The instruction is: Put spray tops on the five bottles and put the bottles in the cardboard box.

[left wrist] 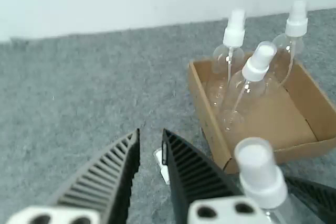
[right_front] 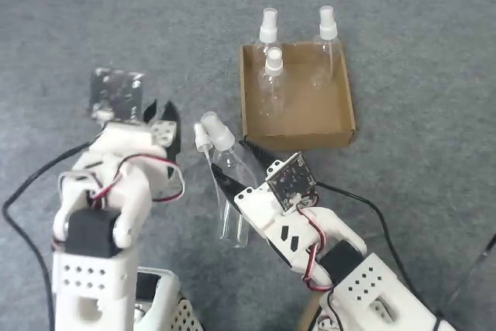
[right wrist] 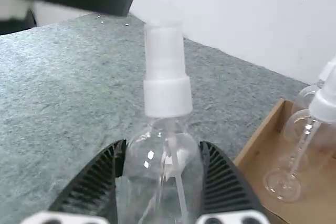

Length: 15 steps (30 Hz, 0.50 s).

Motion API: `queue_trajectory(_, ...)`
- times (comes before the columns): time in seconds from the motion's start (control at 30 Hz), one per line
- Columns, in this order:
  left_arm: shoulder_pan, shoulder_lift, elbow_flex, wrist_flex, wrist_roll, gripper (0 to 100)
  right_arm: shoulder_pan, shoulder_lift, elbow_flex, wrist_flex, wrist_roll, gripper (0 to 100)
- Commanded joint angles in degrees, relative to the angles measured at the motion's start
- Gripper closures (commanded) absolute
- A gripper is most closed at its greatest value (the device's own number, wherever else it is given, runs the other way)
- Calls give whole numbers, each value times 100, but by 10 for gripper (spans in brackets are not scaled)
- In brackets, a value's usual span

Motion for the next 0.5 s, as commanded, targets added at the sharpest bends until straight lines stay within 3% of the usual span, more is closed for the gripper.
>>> queue_trajectory(0.0, -44, -870, 875, -484, -114, 870, 523, -110, -360, -40, -35, 993)
queue_trajectory(0.13, 255, -1705, 1982, -668, -316, 811, 1103, -66, -835, 189, -62, 993)
queue_trajectory(0.37, 1178, -2479, 2492, -501, -325, 798, 1121, 1411, -2664, 488, -70, 993)
queue_trajectory(0.47, 1284, -2655, 2510, -352, -316, 735, 1059, 2352, -3481, 637, -70, 993)
